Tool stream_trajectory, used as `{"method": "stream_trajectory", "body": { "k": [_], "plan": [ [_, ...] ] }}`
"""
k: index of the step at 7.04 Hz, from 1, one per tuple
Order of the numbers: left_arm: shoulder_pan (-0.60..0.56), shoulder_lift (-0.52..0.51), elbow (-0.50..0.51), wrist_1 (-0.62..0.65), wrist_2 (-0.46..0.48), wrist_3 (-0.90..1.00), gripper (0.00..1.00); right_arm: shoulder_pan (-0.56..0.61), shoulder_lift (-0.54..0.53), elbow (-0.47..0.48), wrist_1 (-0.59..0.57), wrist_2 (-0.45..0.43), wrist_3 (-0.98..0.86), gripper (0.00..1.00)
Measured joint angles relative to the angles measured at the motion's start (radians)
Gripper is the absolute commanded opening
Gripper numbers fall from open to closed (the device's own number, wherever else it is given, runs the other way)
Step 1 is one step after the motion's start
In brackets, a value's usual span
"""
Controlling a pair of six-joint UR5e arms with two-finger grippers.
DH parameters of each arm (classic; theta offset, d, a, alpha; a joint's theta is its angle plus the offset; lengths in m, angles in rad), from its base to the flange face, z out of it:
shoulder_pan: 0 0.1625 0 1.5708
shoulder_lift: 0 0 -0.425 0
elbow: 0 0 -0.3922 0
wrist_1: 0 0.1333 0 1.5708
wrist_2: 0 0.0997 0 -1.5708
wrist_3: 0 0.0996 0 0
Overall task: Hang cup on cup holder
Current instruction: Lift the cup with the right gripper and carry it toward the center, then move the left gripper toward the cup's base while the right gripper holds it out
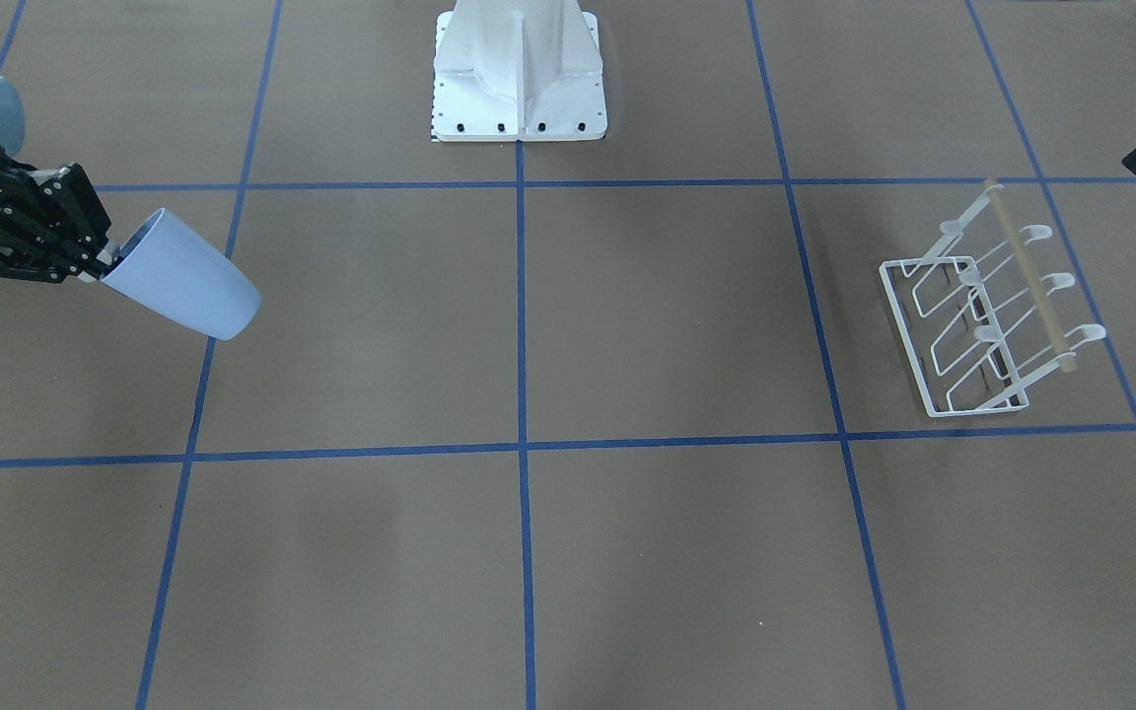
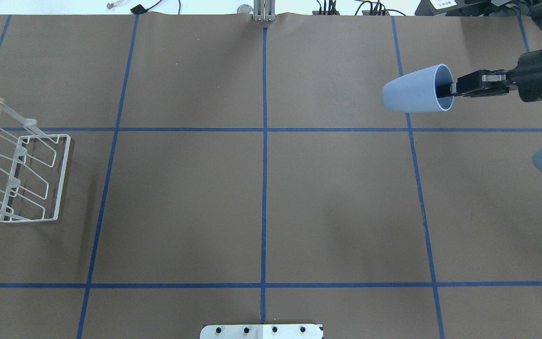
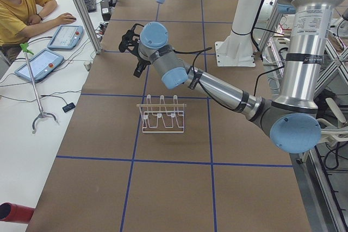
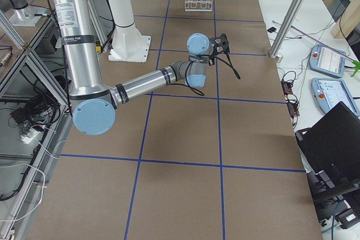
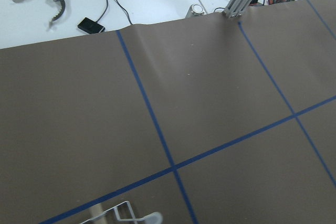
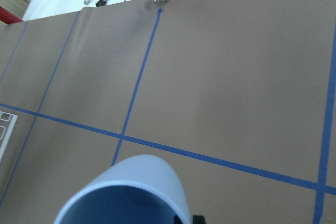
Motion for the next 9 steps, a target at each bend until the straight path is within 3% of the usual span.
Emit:
{"method": "stream_trajectory", "body": {
  "k": [2,5,7,9],
  "plan": [
    [0.088,-0.052,0.000,-0.148,-0.012,-0.257,0.98,-0.037,0.000,0.000,0.247,-0.047,0.205,0.00],
    [0.228,-0.163,0.002,-0.302,-0.008,-0.551,0.98,-0.205,-0.002,0.000,0.530,-0.257,0.365,0.00],
    [0.326,-0.260,-0.003,-0.366,0.016,-0.757,0.99,-0.324,-0.002,0.006,0.627,-0.401,0.378,0.00],
    [0.425,-0.309,-0.003,-0.521,0.133,-1.050,1.00,-0.436,0.000,0.013,0.710,-0.534,0.378,0.00]
  ]
}}
